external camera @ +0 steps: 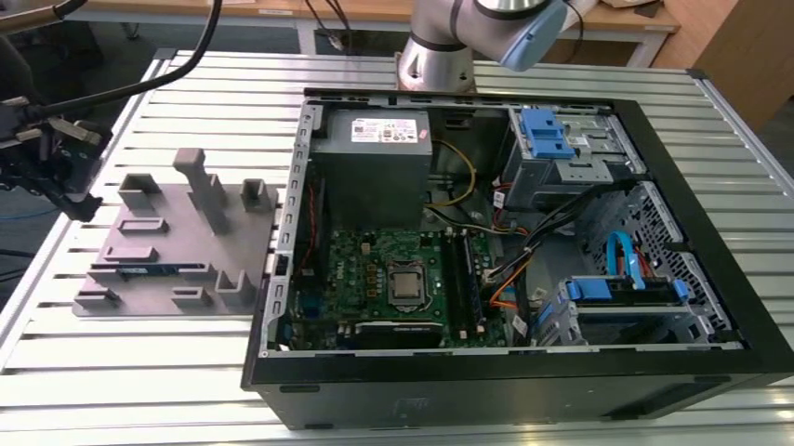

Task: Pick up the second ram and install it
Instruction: 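Reach for the second ram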

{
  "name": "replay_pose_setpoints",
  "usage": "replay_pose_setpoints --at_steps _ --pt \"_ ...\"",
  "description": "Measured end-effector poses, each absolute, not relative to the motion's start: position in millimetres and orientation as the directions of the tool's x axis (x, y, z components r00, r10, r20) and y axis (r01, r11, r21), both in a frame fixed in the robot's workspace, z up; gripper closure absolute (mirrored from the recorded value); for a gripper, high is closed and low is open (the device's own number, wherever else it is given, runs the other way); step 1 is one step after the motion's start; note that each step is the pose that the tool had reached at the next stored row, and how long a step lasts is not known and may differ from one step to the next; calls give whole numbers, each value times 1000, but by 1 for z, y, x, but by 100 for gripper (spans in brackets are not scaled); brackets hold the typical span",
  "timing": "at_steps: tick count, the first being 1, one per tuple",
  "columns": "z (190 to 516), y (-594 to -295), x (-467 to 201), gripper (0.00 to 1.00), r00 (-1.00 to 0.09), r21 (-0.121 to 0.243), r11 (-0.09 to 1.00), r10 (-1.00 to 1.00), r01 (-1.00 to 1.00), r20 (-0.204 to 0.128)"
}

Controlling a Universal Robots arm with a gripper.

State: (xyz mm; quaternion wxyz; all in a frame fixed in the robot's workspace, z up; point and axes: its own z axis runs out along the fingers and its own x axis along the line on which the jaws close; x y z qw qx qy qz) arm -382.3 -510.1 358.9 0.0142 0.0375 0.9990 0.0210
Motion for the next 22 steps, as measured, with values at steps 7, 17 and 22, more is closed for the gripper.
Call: replay_pose_setpoints --at_steps 7,17,22 --pt "346 -506 -391 89 -998 43 998 57 55 -28" --pt "328 -505 -392 89 -998 42 998 51 50 -28" --pt "319 -505 -392 89 -998 42 998 51 50 -28"
